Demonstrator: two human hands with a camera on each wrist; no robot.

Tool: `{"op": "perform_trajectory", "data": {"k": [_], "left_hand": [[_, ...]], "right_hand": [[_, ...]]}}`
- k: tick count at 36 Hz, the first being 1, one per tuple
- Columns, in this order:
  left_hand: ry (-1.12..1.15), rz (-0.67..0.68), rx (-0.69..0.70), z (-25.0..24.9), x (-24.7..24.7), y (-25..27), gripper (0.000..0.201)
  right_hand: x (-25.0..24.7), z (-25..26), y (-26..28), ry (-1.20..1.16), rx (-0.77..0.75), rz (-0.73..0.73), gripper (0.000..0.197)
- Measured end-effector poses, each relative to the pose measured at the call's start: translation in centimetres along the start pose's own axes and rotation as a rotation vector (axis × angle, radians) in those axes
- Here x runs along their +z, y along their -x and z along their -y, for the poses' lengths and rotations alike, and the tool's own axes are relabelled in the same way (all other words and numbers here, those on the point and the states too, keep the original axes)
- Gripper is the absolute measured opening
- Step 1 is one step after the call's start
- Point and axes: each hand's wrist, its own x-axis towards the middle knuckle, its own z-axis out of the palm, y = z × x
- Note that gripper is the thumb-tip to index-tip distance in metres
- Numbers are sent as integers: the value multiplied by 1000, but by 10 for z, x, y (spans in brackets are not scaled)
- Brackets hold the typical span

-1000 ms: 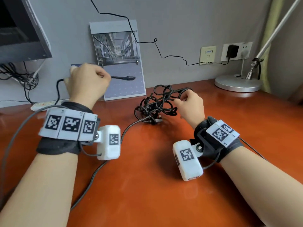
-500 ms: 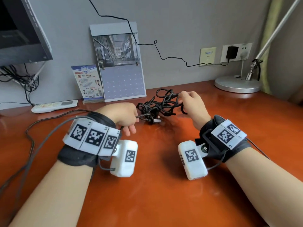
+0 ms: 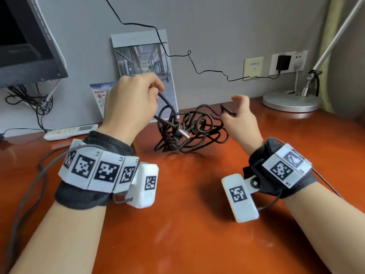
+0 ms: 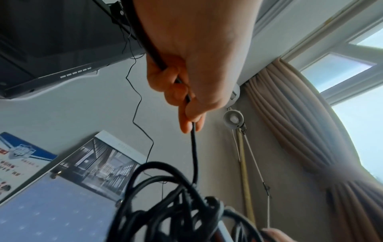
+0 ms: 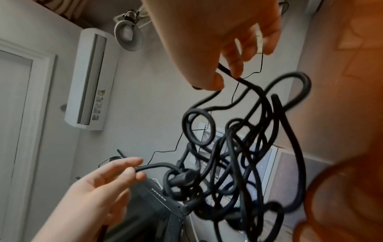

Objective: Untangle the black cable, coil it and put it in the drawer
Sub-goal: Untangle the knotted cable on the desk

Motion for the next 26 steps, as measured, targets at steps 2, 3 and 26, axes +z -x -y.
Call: {"op": "perform_trajectory", "data": {"k": [2, 3, 26], "left_hand": [[50, -9, -20, -1, -4, -2, 23], [76, -11, -35, 0, -6, -3, 22], [536, 353, 28, -37, -17, 6, 31]], "right_hand": [[-2, 1, -1, 55, 27, -51, 55], [-3, 5, 0, 72, 10, -86, 57], [25, 45, 33, 690, -551, 89, 36]]}}
